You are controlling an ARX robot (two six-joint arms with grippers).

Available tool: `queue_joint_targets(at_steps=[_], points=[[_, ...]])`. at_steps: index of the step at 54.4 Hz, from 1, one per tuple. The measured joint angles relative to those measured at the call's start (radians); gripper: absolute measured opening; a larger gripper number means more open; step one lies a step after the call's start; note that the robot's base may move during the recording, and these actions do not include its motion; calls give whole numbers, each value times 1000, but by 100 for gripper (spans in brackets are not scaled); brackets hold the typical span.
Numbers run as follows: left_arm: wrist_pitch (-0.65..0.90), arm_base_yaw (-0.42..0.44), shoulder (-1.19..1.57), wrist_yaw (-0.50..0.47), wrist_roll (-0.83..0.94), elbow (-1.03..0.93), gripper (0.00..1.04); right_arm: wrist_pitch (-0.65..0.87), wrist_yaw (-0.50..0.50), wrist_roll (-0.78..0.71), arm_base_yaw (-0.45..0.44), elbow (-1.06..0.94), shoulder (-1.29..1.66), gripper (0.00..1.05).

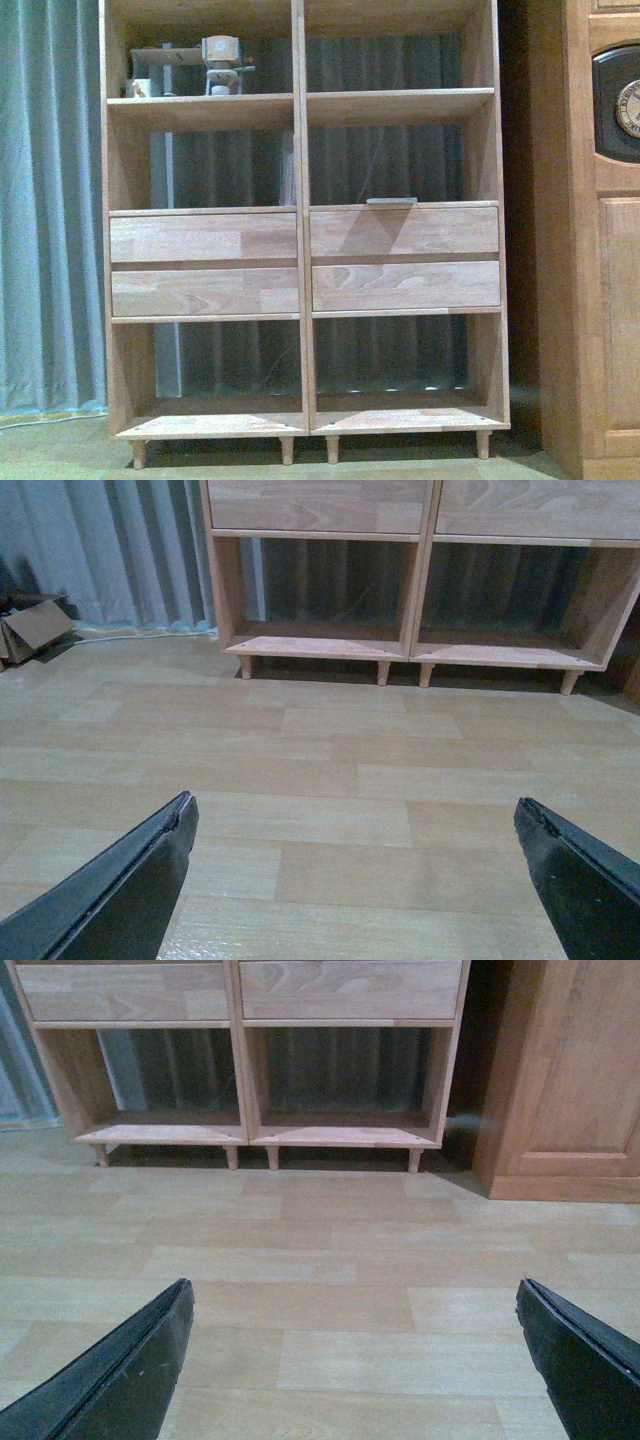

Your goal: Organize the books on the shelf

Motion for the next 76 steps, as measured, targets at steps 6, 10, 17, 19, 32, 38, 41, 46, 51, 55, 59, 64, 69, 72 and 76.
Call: queue_joint_targets(at_steps=[6, 10, 17, 19, 32, 38, 41, 46, 51, 55, 59, 64, 69, 72, 76], points=[[0, 0, 0, 0, 0, 0, 98, 0, 0, 0, 0, 0, 0, 98], [0, 0, 0, 0, 0, 0, 98, 0, 0, 0, 0, 0, 0, 98], [0, 0, 0, 0, 0, 0, 98, 0, 0, 0, 0, 0, 0, 98], [0, 0, 0, 0, 0, 0, 98, 0, 0, 0, 0, 0, 0, 98], [0, 0, 0, 0, 0, 0, 98, 0, 0, 0, 0, 0, 0, 98], [0, 0, 0, 0, 0, 0, 98, 0, 0, 0, 0, 0, 0, 98], [0, 0, 0, 0, 0, 0, 98, 0, 0, 0, 0, 0, 0, 98], [0, 0, 0, 0, 0, 0, 98, 0, 0, 0, 0, 0, 0, 98], [0, 0, 0, 0, 0, 0, 98, 0, 0, 0, 0, 0, 0, 98], [0, 0, 0, 0, 0, 0, 98, 0, 0, 0, 0, 0, 0, 98], [0, 0, 0, 0, 0, 0, 98, 0, 0, 0, 0, 0, 0, 98], [0, 0, 0, 0, 0, 0, 98, 0, 0, 0, 0, 0, 0, 98], [0, 0, 0, 0, 0, 0, 98, 0, 0, 0, 0, 0, 0, 98], [0, 0, 0, 0, 0, 0, 98, 0, -1, 0, 0, 0, 0, 98], [0, 0, 0, 0, 0, 0, 98, 0, 0, 0, 0, 0, 0, 98]])
